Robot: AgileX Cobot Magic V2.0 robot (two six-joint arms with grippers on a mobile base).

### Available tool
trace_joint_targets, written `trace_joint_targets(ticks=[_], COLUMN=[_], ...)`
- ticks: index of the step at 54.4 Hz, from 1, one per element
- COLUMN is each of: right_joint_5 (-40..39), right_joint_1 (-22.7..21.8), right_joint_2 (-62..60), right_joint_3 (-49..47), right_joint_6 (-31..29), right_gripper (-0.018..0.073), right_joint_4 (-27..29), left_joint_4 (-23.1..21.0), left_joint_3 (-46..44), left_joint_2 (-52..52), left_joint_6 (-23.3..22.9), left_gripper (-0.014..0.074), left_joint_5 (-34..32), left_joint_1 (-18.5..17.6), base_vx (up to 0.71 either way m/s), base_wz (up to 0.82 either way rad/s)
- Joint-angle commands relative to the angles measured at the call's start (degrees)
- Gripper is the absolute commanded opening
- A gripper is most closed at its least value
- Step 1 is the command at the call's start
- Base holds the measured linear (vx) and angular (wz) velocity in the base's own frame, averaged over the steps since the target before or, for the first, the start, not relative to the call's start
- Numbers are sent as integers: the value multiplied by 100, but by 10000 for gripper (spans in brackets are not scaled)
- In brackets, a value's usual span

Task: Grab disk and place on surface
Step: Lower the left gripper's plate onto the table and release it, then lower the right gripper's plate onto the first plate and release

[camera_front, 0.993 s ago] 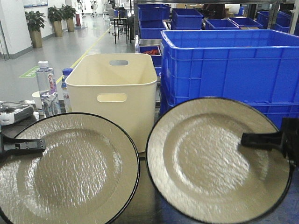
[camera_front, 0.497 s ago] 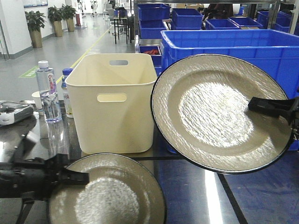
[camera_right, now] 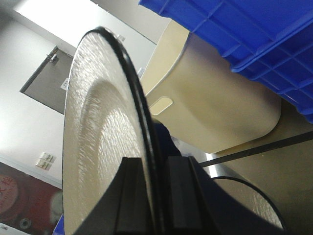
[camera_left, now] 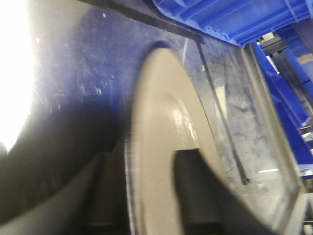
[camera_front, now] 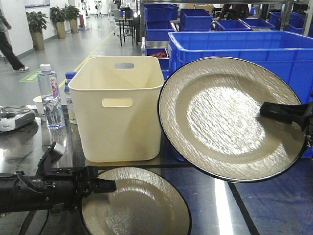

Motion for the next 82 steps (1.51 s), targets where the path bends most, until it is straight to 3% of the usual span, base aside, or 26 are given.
trace_joint_targets(ticks=[1, 8, 20, 28, 37, 47, 53, 61, 69, 82], right_joint_5=[161, 159, 123, -322, -1108, -1623, -1824, -1950, -2244, -2819], right_joint_1=[-23, 29, 304, 654, 1349, 2317, 2794, 3107, 3139, 3118], right_joint_2=[-207, -207, -207, -99, 337, 1151, 1565, 1881, 1972, 1972], right_joint_3=[-236, -236, -236, -236, -236, -236, -236, -236, -236, -294], right_joint_6=[24, -46, -906, -891, -203, -139, -420, -1082, -1393, -3201], right_gripper=[-9, -9, -9, -9, -9, -8, 11, 99, 268, 573], right_joint_4=[990, 990, 923, 430, -108, 4, 282, 493, 497, 312], left_joint_4=[-420, -422, -397, -237, 115, 311, 423, 508, 508, 518], left_joint_3=[-200, -200, -200, -200, -200, -194, -194, -194, -194, -194], left_joint_2=[-236, -349, -946, -1676, -2661, -3324, -3374, -3354, -3354, -3354], left_joint_6=[441, 1428, 1738, 1713, 1677, 1673, 1678, 1672, 1667, 1668], left_gripper=[538, 606, 567, 382, 4, -8, -8, -8, -7, -6], left_joint_5=[-85, -896, -1309, -1303, -1392, -1708, -1890, -1928, -1928, -1878], left_joint_1=[-26, 146, 520, 786, 934, 939, 939, 933, 933, 933], base_vx=[0, 0, 0, 0, 0, 0, 0, 0, 0, 0], base_wz=[0, 0, 0, 0, 0, 0, 0, 0, 0, 0])
